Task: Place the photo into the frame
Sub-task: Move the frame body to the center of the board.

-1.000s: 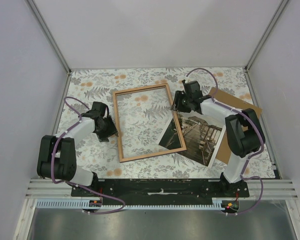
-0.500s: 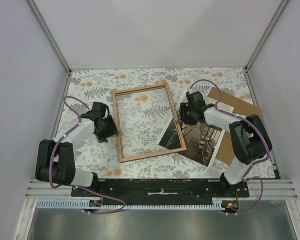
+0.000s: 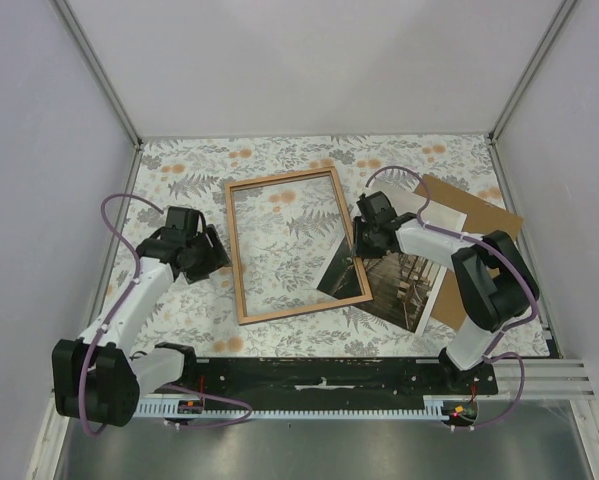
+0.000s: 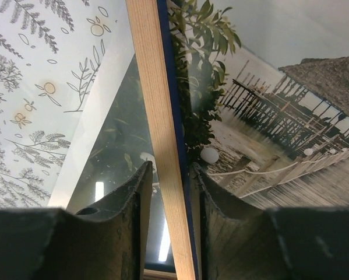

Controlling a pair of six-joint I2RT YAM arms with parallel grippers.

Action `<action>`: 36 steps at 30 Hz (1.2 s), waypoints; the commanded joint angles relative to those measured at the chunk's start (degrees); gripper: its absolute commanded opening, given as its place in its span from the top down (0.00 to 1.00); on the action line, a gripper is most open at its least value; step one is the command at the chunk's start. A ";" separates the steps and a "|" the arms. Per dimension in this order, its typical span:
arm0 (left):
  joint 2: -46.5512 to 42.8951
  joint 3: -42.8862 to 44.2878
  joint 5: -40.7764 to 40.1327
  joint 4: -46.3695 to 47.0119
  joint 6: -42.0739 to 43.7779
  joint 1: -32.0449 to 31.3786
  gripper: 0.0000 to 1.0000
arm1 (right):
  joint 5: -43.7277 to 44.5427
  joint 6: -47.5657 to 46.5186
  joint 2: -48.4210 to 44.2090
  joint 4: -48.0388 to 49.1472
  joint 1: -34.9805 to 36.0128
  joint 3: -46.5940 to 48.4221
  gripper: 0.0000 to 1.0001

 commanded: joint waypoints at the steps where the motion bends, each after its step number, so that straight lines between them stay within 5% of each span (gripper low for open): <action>1: -3.02 -0.34 0.30 -2.04 0.23 -0.37 0.28 | 2.80 0.92 -1.82 -1.01 1.06 0.53 0.64; 15: -4.70 0.10 0.48 -3.01 0.23 -0.37 0.29 | 5.97 4.17 -1.21 -6.98 4.13 5.98 0.84; 36: -4.26 5.28 -0.75 -4.33 1.72 -0.28 0.28 | 7.64 14.99 18.03 -16.39 15.03 34.45 0.86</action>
